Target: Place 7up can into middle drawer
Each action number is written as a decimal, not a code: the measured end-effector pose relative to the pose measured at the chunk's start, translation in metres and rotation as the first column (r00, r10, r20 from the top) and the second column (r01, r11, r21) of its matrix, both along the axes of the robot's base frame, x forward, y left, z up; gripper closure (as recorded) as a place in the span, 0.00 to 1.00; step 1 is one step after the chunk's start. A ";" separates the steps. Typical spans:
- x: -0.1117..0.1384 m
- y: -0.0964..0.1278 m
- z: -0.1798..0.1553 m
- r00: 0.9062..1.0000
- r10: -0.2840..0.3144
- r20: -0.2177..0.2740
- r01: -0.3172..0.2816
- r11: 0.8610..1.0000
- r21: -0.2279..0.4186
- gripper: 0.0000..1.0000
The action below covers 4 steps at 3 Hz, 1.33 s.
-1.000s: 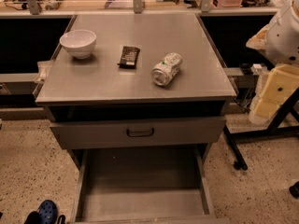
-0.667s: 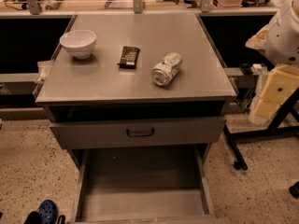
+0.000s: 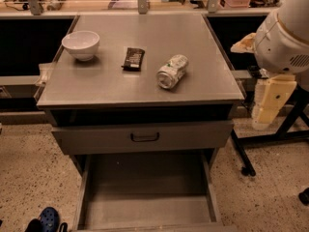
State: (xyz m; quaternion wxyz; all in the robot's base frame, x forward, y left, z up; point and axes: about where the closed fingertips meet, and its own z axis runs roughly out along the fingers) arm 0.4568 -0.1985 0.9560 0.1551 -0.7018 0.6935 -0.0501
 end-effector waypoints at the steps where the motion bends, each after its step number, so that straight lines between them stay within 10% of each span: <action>1: 0.000 0.000 0.000 1.000 0.000 0.000 0.000 1.000 0.000 0.00; 2: 0.026 0.006 -0.003 0.997 0.077 0.013 -0.076 0.996 -0.043 0.00; 4: 0.082 0.030 -0.033 0.927 0.361 0.105 -0.332 0.916 -0.225 0.00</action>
Offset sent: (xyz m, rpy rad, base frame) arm 0.0630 0.0124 -0.0093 -0.1058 -0.0251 0.1862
